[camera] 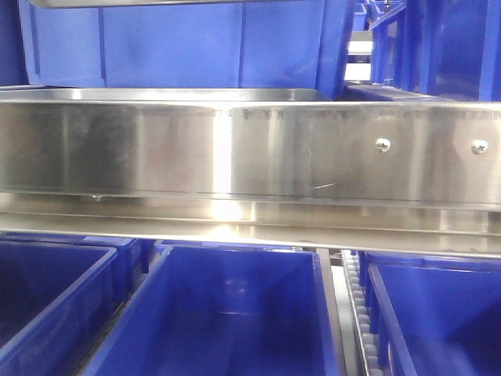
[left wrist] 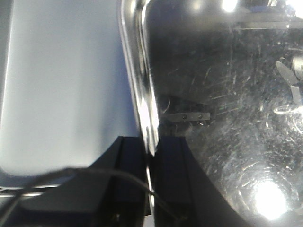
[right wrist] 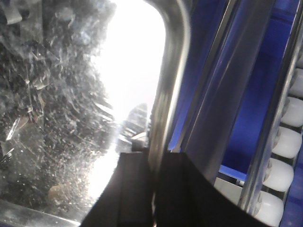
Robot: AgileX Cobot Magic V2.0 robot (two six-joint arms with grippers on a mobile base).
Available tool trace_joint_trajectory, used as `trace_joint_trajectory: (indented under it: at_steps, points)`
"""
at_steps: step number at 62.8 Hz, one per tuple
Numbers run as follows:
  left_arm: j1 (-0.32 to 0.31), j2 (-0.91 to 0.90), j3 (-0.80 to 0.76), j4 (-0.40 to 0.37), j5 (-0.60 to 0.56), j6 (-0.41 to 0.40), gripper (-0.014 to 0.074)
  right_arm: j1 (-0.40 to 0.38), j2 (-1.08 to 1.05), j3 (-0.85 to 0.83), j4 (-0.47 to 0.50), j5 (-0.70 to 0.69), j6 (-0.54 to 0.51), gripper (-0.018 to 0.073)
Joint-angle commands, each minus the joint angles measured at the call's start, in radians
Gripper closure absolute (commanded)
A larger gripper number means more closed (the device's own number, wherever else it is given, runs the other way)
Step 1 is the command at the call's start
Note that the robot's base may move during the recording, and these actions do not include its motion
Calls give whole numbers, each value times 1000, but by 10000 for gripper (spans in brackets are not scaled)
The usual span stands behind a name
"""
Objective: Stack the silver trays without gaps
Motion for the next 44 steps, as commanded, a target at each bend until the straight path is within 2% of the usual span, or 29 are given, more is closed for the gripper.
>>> trace_joint_trajectory:
  at_steps: [1, 44]
  points:
    - [-1, -31, -24, 50, 52, 30, 644, -3, -46, -41, -42, -45, -22, 501]
    - [-1, -26, -24, 45, 35, 40, 644, -3, -45, -41, -29, -61, -22, 501]
